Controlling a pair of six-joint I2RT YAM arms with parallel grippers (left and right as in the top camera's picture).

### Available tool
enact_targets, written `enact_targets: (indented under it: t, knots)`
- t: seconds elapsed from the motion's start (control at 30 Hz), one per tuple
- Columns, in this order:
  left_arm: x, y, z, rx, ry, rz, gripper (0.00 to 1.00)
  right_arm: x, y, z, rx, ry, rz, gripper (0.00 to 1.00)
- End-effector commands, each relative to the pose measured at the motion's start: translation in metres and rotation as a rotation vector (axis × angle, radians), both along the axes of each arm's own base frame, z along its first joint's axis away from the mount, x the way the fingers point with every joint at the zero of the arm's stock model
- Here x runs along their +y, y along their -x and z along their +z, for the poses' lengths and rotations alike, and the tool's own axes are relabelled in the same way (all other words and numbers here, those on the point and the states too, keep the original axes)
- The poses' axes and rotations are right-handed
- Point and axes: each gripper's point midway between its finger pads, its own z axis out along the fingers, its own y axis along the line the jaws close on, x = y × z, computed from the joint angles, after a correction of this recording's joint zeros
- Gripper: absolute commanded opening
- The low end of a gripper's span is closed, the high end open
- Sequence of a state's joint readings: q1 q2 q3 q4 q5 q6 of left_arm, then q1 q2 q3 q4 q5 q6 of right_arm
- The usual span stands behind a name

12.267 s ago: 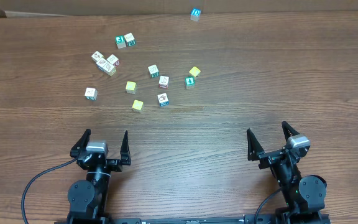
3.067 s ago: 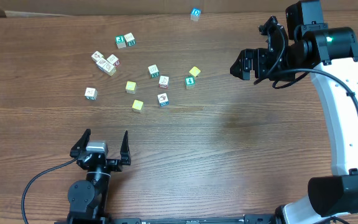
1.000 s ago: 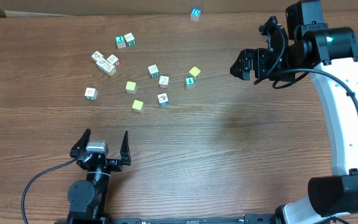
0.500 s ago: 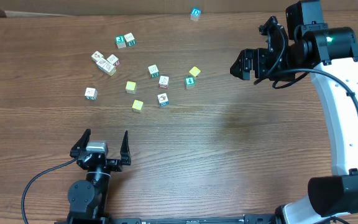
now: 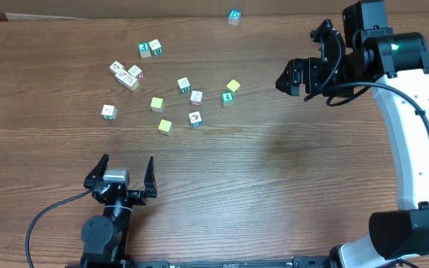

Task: Form a tower

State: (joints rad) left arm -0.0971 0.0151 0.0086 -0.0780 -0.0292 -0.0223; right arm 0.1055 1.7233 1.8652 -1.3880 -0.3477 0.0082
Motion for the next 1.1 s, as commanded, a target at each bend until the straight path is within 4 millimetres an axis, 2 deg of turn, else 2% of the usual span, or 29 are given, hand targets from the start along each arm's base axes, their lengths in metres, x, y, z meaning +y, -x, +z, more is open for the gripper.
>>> enact_targets:
  t: [0.0, 0.5, 0.6, 1.07]
  knots:
    - [0.0003, 0.0002, 0.0012, -0.010, -0.014, -0.002, 0.99, -0.0013, -0.0083, 0.0178, -0.075, -0.005, -0.012, 1.00]
    - [0.0004, 0.0002, 0.0012, -0.010, -0.014, -0.002, 1.00, -0.0011, -0.0089, 0.0181, -0.077, -0.006, -0.012, 1.00]
    - [0.0004, 0.0002, 0.0012, -0.010, -0.014, -0.002, 0.99, 0.0000, -0.0144, 0.0212, -0.099, -0.016, -0.020, 1.00]
    - [0.0003, 0.0002, 0.0013, -0.011, -0.014, -0.002, 0.99, 0.0039, -0.0117, 0.0218, -0.076, -0.051, -0.037, 1.00]
